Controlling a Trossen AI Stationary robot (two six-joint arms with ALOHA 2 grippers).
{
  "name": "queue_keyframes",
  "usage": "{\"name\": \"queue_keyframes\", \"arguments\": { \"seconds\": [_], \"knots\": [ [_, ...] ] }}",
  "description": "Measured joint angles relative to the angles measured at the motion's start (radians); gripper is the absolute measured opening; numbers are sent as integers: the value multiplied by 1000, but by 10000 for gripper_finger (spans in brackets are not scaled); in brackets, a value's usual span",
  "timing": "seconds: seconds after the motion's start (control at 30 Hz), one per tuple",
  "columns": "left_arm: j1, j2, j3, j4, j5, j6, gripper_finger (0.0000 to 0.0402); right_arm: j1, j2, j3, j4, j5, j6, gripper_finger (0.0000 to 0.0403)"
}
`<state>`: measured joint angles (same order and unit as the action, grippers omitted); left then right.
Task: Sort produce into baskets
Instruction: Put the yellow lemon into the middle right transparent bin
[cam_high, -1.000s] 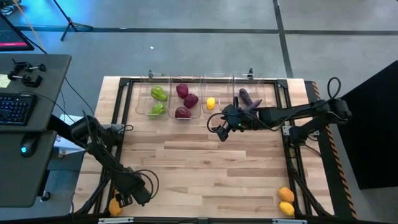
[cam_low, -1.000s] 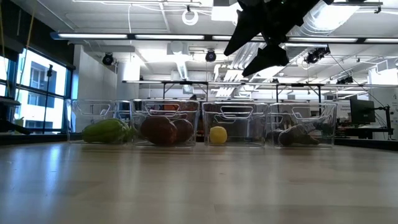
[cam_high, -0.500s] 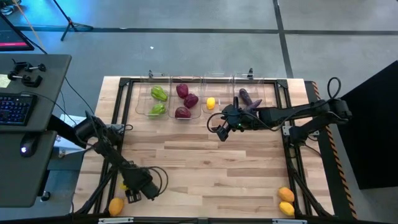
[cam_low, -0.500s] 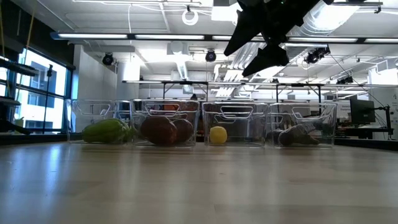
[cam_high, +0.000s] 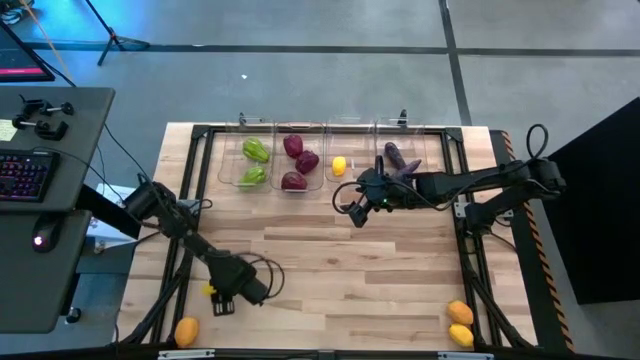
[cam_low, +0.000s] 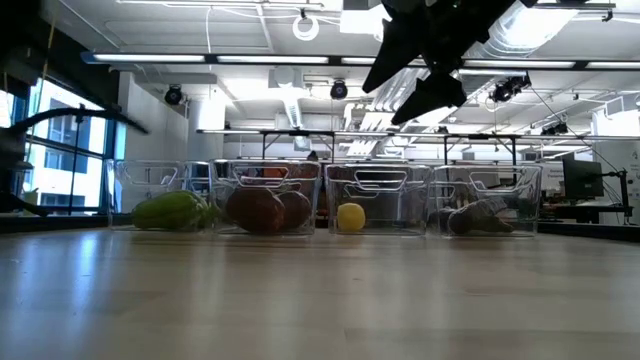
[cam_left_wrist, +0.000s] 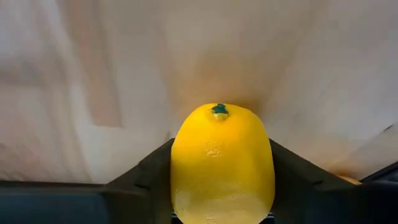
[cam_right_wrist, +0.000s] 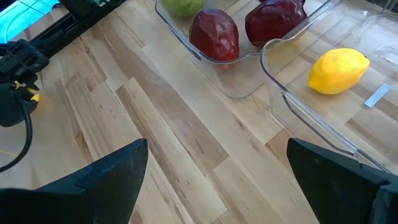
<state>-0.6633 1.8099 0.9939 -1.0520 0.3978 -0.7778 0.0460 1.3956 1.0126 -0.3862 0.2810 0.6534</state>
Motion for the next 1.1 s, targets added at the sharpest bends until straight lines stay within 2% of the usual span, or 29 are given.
{"name": "queue_keyframes", "arguments": {
  "seconds": [0.13,0.27,0.4,0.47,0.53,0.63,0.73,0.93,1.1],
  "knots": [
    [90,-70,6,-5,-66,70,149,-1,-4,0,-1,-14,-10,374],
    [222,-189,57,-6,-182,116,158,-7,-61,14,-3,-43,-40,374],
    [370,-305,145,26,-385,178,169,-8,-163,57,3,10,-64,374],
    [448,-336,194,103,-510,206,170,-8,-216,75,3,63,-80,374],
    [526,-342,234,230,-581,259,171,-9,-266,86,3,111,-95,374],
    [637,-317,280,444,-593,357,171,-9,-334,88,1,178,-112,374],
    [732,-248,329,589,-593,415,172,-9,-383,88,-16,256,-112,374],
    [863,-82,444,749,-596,469,172,-9,-410,88,-28,398,-106,374],
    [908,27,482,855,-587,476,173,-9,-394,88,-29,418,-104,374]
  ]
}}
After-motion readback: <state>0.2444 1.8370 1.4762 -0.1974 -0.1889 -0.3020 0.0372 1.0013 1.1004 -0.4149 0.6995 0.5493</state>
